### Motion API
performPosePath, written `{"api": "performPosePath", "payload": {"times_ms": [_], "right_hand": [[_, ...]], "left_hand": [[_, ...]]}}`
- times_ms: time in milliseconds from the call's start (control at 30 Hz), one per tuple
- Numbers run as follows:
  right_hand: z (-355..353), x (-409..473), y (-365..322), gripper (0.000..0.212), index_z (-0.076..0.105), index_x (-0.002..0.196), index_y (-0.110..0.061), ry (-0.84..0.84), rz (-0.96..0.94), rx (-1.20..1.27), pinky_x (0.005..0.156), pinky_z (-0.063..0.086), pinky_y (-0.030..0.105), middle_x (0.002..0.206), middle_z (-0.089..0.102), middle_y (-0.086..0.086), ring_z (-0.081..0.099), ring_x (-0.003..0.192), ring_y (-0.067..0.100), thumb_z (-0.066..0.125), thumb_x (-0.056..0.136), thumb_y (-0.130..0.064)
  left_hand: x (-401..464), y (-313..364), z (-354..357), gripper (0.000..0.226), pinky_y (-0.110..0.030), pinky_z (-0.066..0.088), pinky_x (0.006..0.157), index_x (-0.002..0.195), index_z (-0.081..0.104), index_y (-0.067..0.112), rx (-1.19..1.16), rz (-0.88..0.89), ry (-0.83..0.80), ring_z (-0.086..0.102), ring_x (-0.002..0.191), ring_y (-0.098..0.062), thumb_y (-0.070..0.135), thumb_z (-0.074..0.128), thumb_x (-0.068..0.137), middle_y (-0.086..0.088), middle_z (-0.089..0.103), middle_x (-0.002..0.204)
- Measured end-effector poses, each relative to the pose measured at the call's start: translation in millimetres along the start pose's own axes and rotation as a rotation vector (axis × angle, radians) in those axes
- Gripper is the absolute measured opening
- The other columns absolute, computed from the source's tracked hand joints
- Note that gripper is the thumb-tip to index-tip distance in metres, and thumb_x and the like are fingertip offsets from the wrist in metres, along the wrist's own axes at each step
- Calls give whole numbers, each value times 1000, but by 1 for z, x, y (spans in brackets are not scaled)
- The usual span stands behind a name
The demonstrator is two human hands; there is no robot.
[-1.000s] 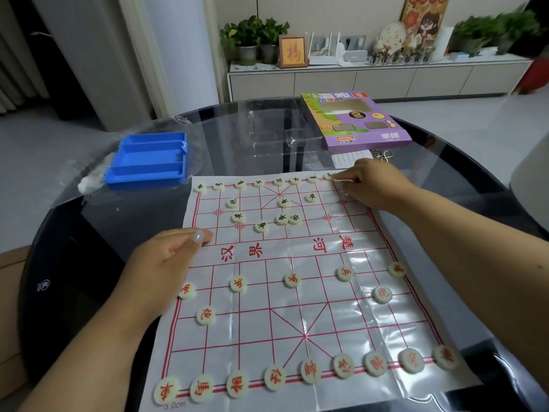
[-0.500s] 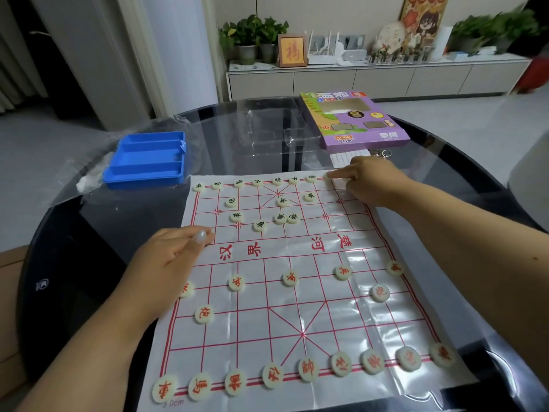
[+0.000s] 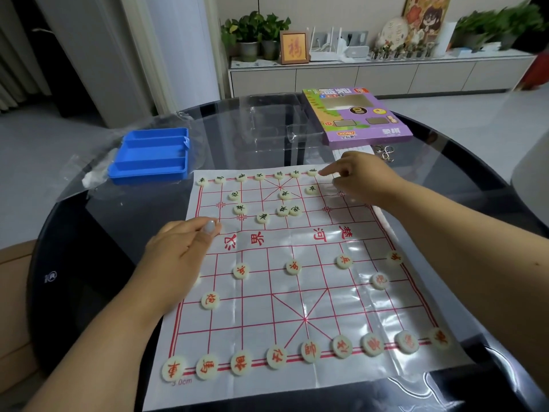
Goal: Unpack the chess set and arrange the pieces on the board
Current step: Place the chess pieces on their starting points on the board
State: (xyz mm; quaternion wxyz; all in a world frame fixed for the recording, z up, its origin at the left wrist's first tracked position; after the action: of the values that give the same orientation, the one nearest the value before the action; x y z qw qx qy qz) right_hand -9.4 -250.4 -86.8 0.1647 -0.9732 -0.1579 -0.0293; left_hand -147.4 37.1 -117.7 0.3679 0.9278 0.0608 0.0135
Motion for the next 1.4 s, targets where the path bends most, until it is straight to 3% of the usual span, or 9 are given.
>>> {"api": "performPosePath", "payload": {"times_ms": [133, 233, 367, 500, 767, 1000, 1100, 1267, 1400], "right_hand": [[5, 1, -11, 29, 66, 117, -23, 5, -42, 2, 64, 32, 25, 91, 48, -2, 46, 83, 15, 60, 89, -23], [9, 2, -16, 29, 66, 117, -21, 22, -66, -34, 69, 30, 22, 90, 46, -6, 43, 81, 12, 61, 89, -26], [16, 5, -19, 27, 69, 112, -21, 20, -56, -40, 69, 32, 23, 91, 48, -6, 45, 82, 13, 63, 87, -30], [17, 6, -19, 23, 70, 107, -20, 12, -55, -8, 62, 34, 25, 87, 51, -4, 47, 78, 15, 64, 86, -29], [2, 0, -10, 16, 70, 100, -19, 7, -96, 77, 52, 31, 20, 68, 47, -10, 42, 60, 8, 67, 85, -25], [-2, -21, -1, 15, 72, 96, -28, -174, -115, 94, 63, 41, 26, 81, 59, -3, 49, 69, 12, 72, 80, -28], [0, -23, -2, 18, 73, 98, -27, -167, -128, 106, 61, 40, 22, 78, 58, -7, 48, 65, 9, 73, 79, -28], [-3, -23, -6, 26, 70, 107, -28, -159, -128, 74, 62, 39, 22, 78, 54, -11, 47, 67, 8, 71, 81, -26], [1, -19, -21, 26, 71, 105, -27, -77, -144, 112, 60, 37, 17, 77, 52, -13, 47, 68, 5, 73, 80, -24]], "left_hand": [[-1, 1, 0, 68, -15, 33, 79, 134, 53, 34, -7, 24, 13, 42, 118, -6, 66, 23, 82, 11, 46, 133], [-2, 1, -2, 63, -7, 29, 69, 130, 56, 34, -41, 39, 12, 42, 107, 4, 63, 23, 84, 15, 47, 130], [-2, 0, -5, 60, -1, 32, 65, 124, 60, 35, -92, 39, 16, 42, 89, 21, 60, 23, 85, 19, 48, 128], [-2, -2, -5, 58, 10, 31, 65, 118, 65, 32, -142, 69, 27, 42, 90, 31, 59, 24, 87, 18, 52, 126], [-1, -5, -7, 59, 7, 31, 66, 115, 67, 29, -192, 55, 61, 45, 92, 24, 59, 24, 87, 17, 55, 124], [-1, -8, -6, 58, -4, 35, 68, 113, 68, 30, -232, 36, 56, 53, 95, 10, 60, 26, 87, 15, 57, 123], [-1, -8, -6, 59, 1, 35, 63, 112, 68, 30, -217, 34, 55, 53, 91, 12, 61, 25, 88, 16, 58, 121], [0, -9, -5, 59, -7, 31, 74, 112, 68, 32, -210, 36, 52, 49, 97, 12, 62, 23, 88, 14, 58, 124], [-1, -5, -6, 62, -5, 32, 67, 114, 68, 30, -201, 19, 54, 50, 90, 13, 61, 23, 86, 17, 57, 120]]}}
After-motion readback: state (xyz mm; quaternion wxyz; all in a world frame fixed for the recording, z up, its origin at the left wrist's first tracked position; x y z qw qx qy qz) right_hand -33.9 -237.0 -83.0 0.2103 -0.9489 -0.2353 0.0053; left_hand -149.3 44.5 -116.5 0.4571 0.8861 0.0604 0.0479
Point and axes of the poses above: each hand's wrist, its own x-axis towards the middle knuckle, its own z-axis out of the palm, y = z × x, the point moved 1 cm from there along x, towards the middle knuckle
